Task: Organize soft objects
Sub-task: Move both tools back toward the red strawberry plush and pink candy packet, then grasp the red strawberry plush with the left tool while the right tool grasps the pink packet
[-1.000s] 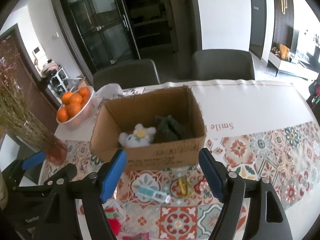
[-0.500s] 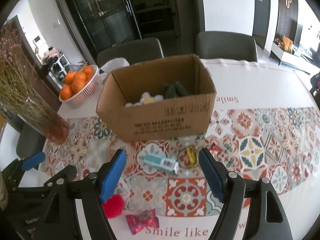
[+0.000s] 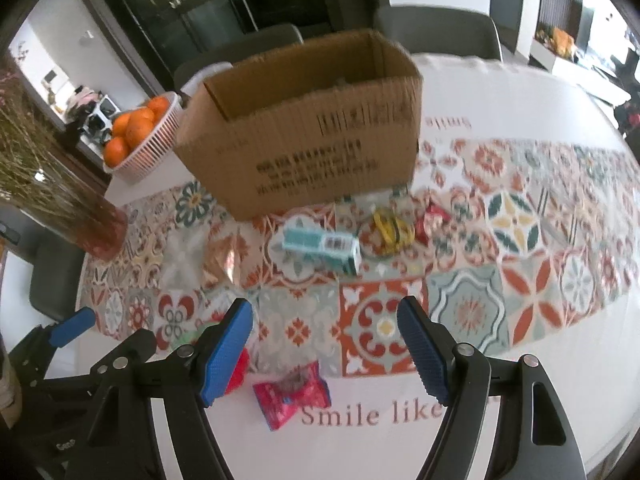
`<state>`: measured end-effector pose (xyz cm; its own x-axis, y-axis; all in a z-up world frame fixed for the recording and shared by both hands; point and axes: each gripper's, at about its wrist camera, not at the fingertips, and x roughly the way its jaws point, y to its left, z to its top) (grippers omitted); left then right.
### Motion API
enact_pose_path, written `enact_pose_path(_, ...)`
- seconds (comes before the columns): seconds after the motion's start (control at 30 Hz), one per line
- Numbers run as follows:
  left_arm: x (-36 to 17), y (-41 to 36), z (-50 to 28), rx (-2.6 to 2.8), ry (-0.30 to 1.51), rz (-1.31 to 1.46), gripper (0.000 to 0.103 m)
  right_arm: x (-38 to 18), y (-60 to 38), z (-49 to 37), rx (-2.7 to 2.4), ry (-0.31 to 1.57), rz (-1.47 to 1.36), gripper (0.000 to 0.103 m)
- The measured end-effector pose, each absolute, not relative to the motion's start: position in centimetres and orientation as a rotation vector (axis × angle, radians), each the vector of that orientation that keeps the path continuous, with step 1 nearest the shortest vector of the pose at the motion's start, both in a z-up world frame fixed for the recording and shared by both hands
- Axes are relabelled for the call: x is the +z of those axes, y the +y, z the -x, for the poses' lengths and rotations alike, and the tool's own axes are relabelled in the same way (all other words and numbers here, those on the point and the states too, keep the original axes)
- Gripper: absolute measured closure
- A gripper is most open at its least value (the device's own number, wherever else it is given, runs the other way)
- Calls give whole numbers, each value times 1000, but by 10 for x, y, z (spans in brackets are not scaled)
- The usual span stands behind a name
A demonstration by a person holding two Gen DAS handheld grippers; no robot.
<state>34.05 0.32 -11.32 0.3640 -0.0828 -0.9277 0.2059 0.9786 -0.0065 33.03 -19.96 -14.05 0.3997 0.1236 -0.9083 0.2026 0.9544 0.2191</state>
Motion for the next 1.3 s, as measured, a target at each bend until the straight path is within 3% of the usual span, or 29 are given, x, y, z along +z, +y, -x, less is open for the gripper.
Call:
enact_pose_path(0.77, -188, 10, -334, -278, 1360, -166, 4, -225, -192, -294, -147, 1398, -657, 27)
enact_pose_path(1.3, -225, 3, -339, -348, 1428, -195, 9, -266, -192, -282, -211, 1411, -916, 29)
